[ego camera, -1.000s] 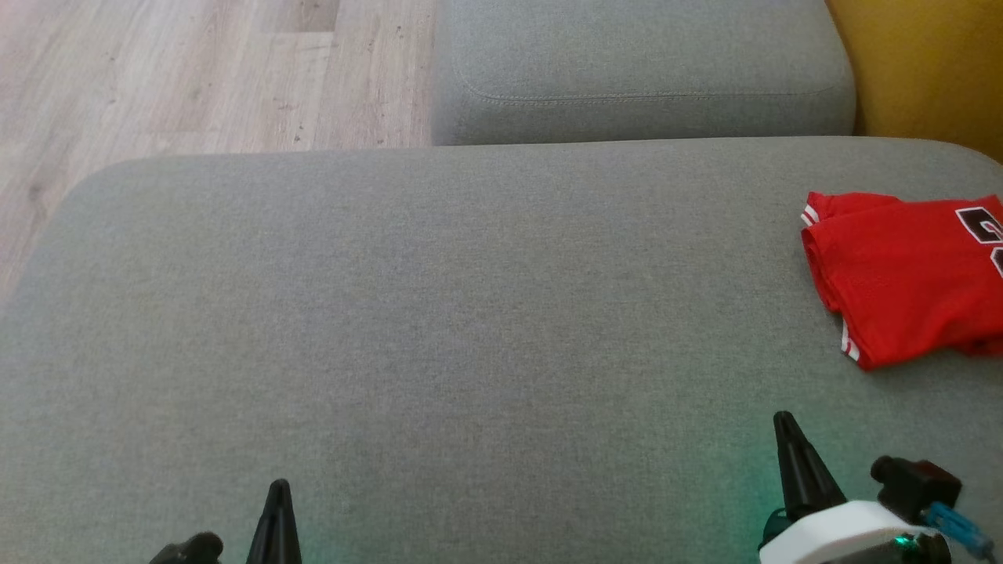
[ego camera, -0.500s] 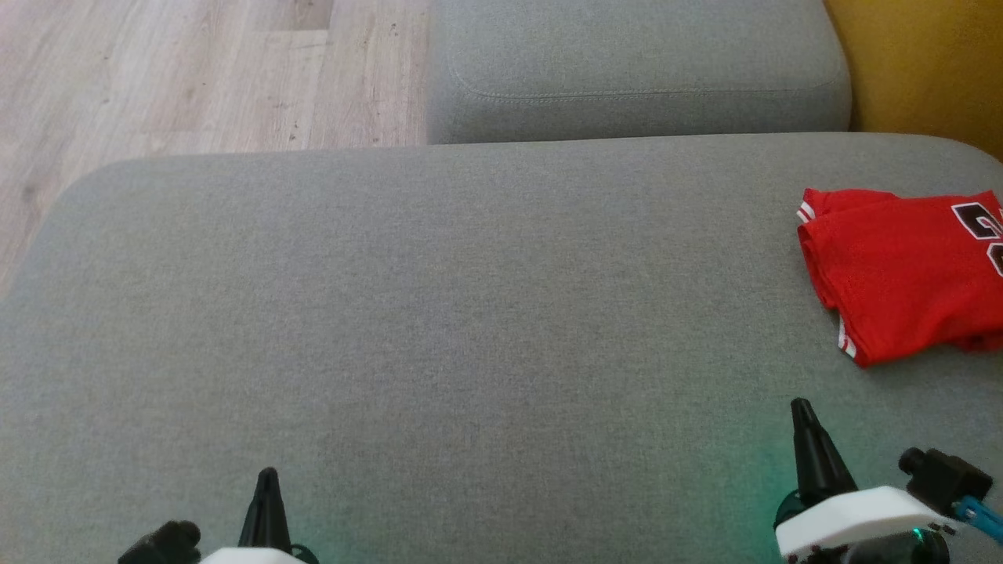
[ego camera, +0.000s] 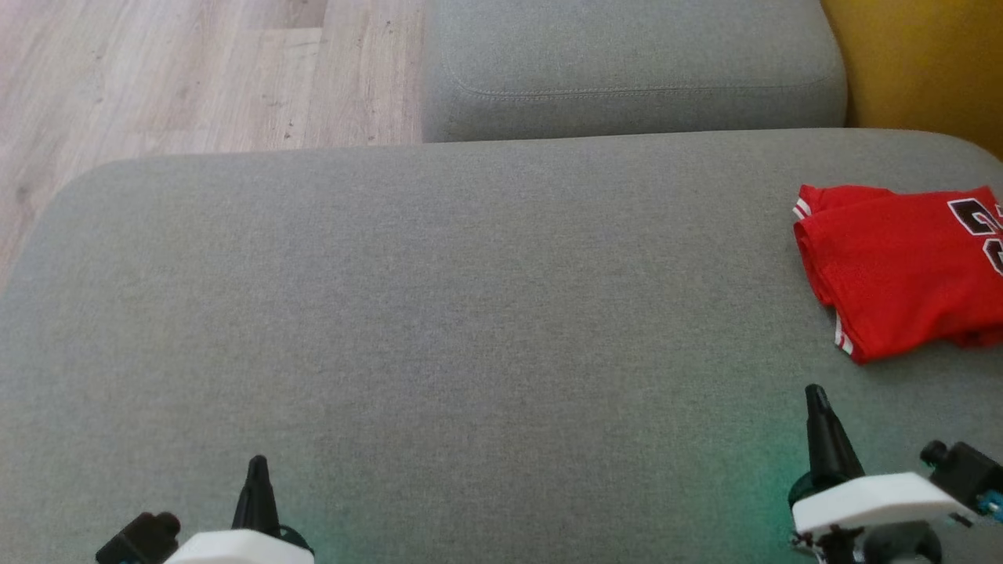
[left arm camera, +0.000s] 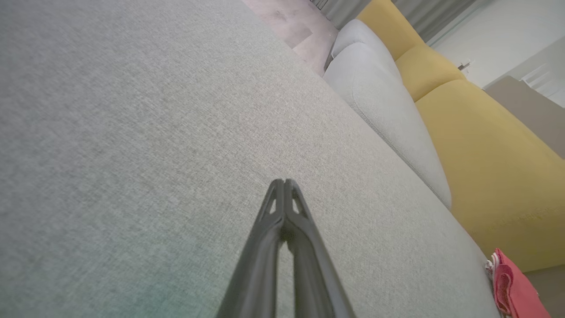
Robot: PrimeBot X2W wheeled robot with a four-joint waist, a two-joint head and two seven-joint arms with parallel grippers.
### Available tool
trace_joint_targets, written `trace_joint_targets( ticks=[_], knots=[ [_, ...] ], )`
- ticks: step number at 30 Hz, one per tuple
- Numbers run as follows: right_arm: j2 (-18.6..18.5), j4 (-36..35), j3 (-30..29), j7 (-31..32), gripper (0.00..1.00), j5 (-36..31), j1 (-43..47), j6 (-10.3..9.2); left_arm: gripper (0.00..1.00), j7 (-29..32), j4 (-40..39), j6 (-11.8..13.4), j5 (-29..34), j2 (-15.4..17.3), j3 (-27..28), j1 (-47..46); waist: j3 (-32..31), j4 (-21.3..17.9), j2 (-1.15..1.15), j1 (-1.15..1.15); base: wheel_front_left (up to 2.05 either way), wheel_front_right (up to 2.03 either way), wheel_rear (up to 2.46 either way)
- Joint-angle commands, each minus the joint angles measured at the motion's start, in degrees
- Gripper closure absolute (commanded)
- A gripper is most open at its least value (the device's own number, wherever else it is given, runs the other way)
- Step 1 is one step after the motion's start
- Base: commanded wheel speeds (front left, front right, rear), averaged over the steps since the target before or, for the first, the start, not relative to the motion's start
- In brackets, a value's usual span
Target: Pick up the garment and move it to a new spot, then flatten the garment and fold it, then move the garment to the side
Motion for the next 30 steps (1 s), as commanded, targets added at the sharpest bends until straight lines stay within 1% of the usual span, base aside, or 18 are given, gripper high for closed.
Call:
trace_joint_targets(
  ticks=[1, 30],
  knots=[
    [-1.2, -1.7, 0.0, 0.4, 1.0, 2.1, -3.4, -0.02, 1.0, 0.5, -1.4, -0.6, -1.3, -0.1, 2.3, -3.2, 0.0, 0.0, 0.0, 0.0, 0.0, 0.0, 0.0],
    [-1.4, -1.4, -2.0, 3.2, 1.0, 21.3, -6.1, -0.03, 1.0, 5.1, -0.8, -5.6, -13.9, -2.9, 10.0, -6.1, 0.5, -0.9, 0.0, 0.0, 0.0, 0.0, 0.0]
  ],
)
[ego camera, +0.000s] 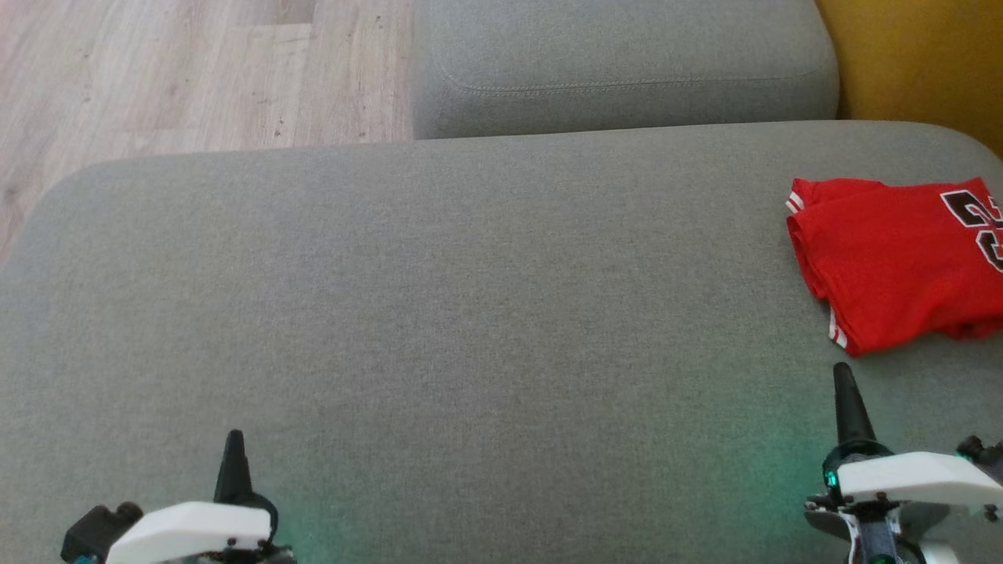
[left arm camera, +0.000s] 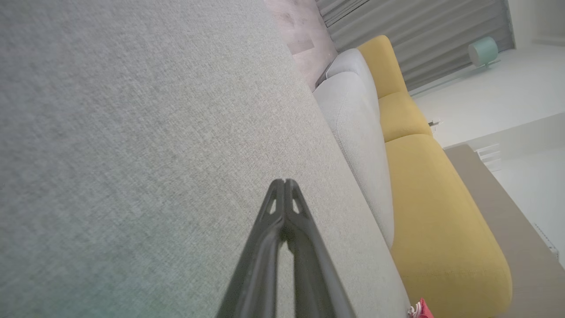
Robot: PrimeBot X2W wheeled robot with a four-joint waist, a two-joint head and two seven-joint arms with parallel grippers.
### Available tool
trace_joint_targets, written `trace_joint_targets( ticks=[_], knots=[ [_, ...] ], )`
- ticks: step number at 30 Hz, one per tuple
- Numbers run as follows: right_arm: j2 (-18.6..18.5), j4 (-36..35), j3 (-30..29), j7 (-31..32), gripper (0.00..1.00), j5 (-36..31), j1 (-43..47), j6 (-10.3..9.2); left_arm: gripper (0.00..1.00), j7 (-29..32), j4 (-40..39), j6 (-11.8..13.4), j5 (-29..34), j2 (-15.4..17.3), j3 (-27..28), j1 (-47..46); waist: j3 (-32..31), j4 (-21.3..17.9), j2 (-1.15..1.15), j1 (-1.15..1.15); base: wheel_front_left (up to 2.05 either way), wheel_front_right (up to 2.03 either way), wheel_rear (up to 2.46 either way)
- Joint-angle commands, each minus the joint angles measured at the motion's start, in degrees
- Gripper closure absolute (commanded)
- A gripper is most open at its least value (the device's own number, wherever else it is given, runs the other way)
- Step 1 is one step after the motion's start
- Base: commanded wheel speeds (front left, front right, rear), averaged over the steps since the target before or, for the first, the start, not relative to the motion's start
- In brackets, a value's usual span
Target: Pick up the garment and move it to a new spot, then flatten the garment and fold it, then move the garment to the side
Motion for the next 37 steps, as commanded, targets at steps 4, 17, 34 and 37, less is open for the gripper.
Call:
trace_joint_targets(
  ticks=[4, 17, 34, 37],
  knots=[
    [-1.3, -1.7, 0.2, 0.7, 1.0, 3.6, -3.4, -0.03, 1.0, 0.8, -1.4, -1.3, -2.2, -0.4, 3.3, -3.9, 0.1, -0.1, 0.0, 0.0, 0.0, 0.0, 0.0],
    [-1.3, -1.6, -0.8, 2.0, 1.0, 12.4, -4.7, -0.03, 1.0, 3.0, -1.1, -3.6, -8.0, -1.7, 6.9, -5.3, 0.3, -0.5, 0.0, -0.01, 0.0, 0.0, 0.0],
    [-1.3, -1.4, -2.2, 3.9, 1.0, 23.9, -6.4, -0.04, 1.0, 5.8, -0.7, -6.6, -15.6, -3.5, 11.7, -7.0, 0.5, -1.0, 0.0, -0.01, 0.0, 0.0, 0.0],
    [-1.3, -1.4, -2.4, 4.1, 1.0, 25.2, -6.6, -0.04, 1.0, 6.1, -0.7, -7.0, -16.5, -3.7, 12.3, -7.3, 0.6, -1.1, 0.0, -0.01, 0.0, 0.0, 0.0]
  ],
)
